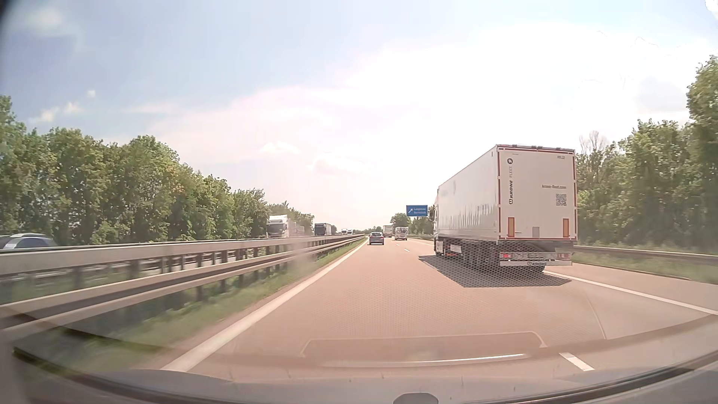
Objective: Follow the waypoints while adhering to traffic rules and regulations
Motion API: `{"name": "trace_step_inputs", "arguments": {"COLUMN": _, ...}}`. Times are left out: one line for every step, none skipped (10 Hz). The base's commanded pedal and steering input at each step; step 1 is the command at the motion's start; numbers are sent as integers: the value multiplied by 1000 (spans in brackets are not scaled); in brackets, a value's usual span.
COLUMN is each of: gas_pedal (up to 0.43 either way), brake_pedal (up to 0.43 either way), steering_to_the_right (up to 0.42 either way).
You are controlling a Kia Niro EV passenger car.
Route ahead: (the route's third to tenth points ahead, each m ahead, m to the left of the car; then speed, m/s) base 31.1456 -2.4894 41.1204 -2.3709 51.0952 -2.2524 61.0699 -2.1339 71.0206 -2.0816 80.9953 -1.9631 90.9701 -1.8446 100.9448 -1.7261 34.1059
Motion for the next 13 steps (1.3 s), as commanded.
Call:
{"name": "trace_step_inputs", "arguments": {"gas_pedal": 150, "brake_pedal": 0, "steering_to_the_right": -4}}
{"name": "trace_step_inputs", "arguments": {"gas_pedal": 169, "brake_pedal": 0, "steering_to_the_right": -3}}
{"name": "trace_step_inputs", "arguments": {"gas_pedal": 189, "brake_pedal": 0, "steering_to_the_right": -3}}
{"name": "trace_step_inputs", "arguments": {"gas_pedal": 209, "brake_pedal": 0, "steering_to_the_right": -3}}
{"name": "trace_step_inputs", "arguments": {"gas_pedal": 220, "brake_pedal": 0, "steering_to_the_right": -3}}
{"name": "trace_step_inputs", "arguments": {"gas_pedal": 220, "brake_pedal": 0, "steering_to_the_right": -3}}
{"name": "trace_step_inputs", "arguments": {"gas_pedal": 220, "brake_pedal": 0, "steering_to_the_right": -3}}
{"name": "trace_step_inputs", "arguments": {"gas_pedal": 220, "brake_pedal": 0, "steering_to_the_right": -3}}
{"name": "trace_step_inputs", "arguments": {"gas_pedal": 209, "brake_pedal": 0, "steering_to_the_right": -3}}
{"name": "trace_step_inputs", "arguments": {"gas_pedal": 209, "brake_pedal": 0, "steering_to_the_right": -3}}
{"name": "trace_step_inputs", "arguments": {"gas_pedal": 209, "brake_pedal": 0, "steering_to_the_right": -4}}
{"name": "trace_step_inputs", "arguments": {"gas_pedal": 209, "brake_pedal": 0, "steering_to_the_right": -5}}
{"name": "trace_step_inputs", "arguments": {"gas_pedal": 209, "brake_pedal": 0, "steering_to_the_right": -5}}
